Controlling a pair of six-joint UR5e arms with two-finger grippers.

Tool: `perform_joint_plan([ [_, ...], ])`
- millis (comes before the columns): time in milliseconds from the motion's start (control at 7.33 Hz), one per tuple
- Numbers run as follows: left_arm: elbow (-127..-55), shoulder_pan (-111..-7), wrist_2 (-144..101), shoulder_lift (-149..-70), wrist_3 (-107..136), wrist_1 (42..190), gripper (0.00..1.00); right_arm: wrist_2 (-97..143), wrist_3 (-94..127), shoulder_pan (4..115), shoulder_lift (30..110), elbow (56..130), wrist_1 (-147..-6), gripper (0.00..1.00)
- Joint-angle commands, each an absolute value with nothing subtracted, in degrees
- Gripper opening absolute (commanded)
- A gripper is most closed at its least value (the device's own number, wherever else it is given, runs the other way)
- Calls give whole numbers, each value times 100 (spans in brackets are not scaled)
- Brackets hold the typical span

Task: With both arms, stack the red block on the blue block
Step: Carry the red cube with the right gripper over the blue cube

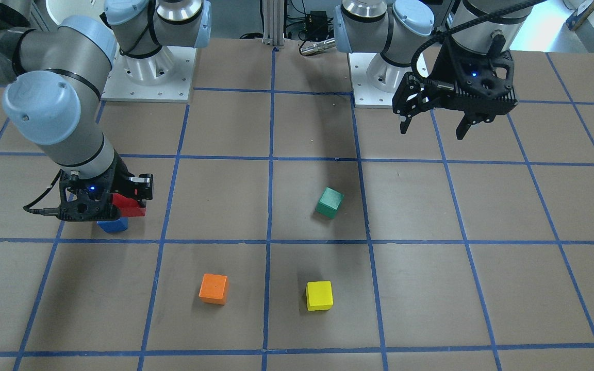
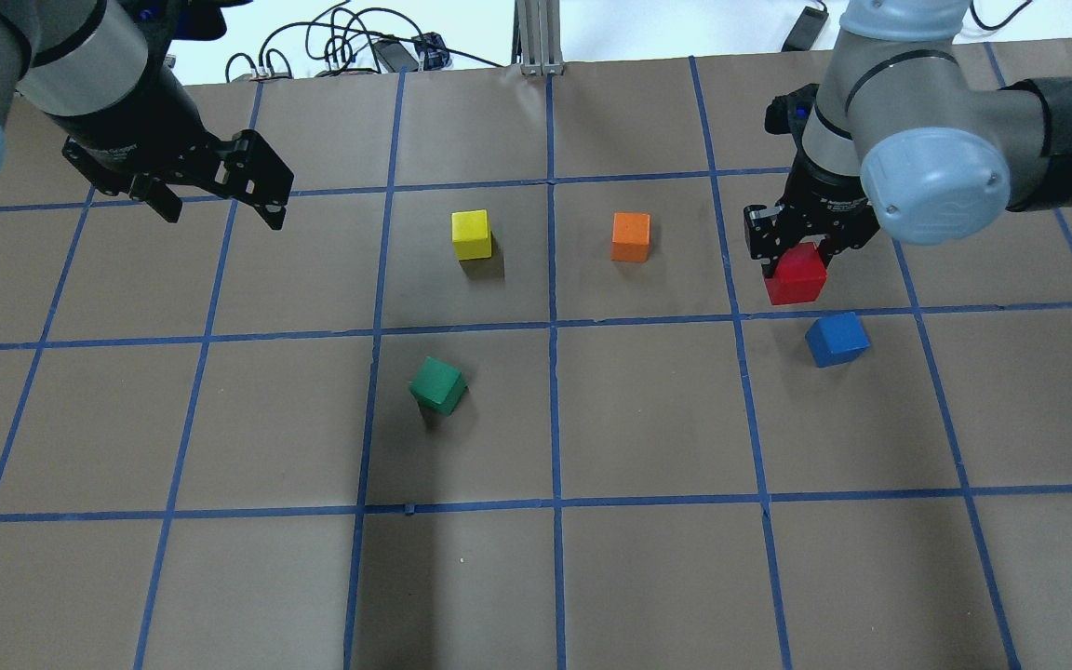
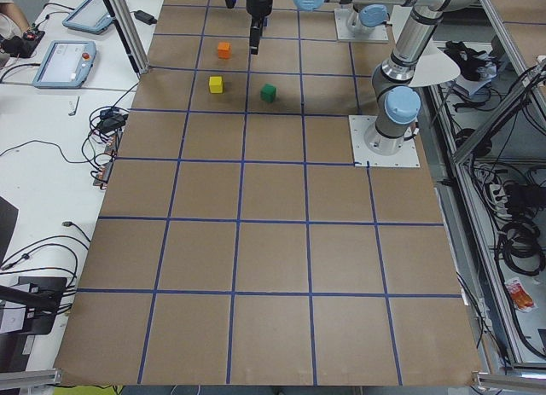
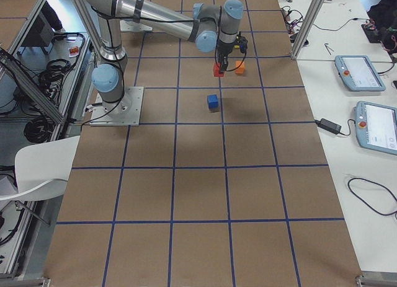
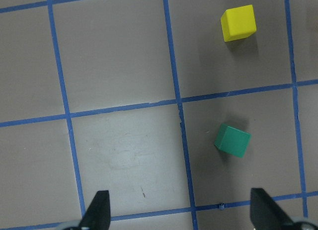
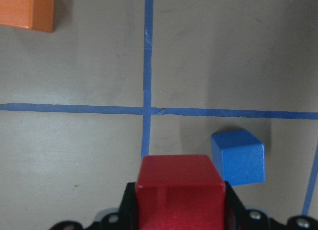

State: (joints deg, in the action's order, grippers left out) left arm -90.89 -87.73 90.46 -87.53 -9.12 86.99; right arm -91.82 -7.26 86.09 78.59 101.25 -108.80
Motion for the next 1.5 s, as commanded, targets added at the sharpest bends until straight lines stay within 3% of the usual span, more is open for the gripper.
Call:
perform_joint_plan([
  [0,-9079,-8772,9044,-8728,-931,8701,100,-9159,-1613,8080,7997,10824,-11746,0],
  [273,-9070,-8771,9026,-8763,-923,8675,100,-9114,-2124,7866,8086,11380,-12530,0],
  [1364,-9070,-8763,9009,-8771,-923,8657,100,-9088,-2188,7664,8086,11768,-12937,0],
])
